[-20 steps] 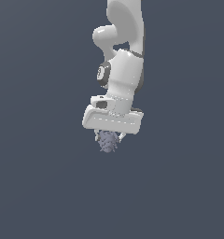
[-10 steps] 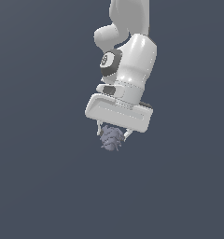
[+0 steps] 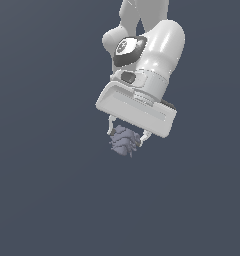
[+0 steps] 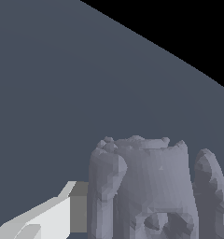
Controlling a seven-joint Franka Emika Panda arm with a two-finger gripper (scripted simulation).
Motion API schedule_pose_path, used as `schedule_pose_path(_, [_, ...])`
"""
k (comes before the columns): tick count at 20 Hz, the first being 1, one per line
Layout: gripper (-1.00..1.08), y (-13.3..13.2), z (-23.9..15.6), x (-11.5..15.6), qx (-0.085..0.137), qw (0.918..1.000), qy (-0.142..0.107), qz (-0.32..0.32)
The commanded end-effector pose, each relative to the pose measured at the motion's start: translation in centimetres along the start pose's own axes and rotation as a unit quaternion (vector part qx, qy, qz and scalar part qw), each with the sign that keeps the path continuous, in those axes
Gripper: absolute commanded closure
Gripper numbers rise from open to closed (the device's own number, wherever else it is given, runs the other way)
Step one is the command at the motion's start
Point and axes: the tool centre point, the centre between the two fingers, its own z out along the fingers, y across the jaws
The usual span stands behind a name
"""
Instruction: Pick up the object and move it to a goal position.
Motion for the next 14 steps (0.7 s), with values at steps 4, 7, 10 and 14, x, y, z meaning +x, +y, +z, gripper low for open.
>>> schedule_pose_path(4, [1.08, 0.5, -2.2, 2.6, -0.032, 0.9988, 0.033, 0.019])
schedule_pose_path(7, [1.08, 0.7, -3.6, 4.1, -0.051, 0.9969, 0.052, 0.03])
schedule_pose_path(10, [1.08, 1.0, -5.1, 5.6, -0.072, 0.994, 0.072, 0.042])
schedule_pose_path(14, [1.08, 1.2, -7.2, 7.4, -0.098, 0.9888, 0.097, 0.057])
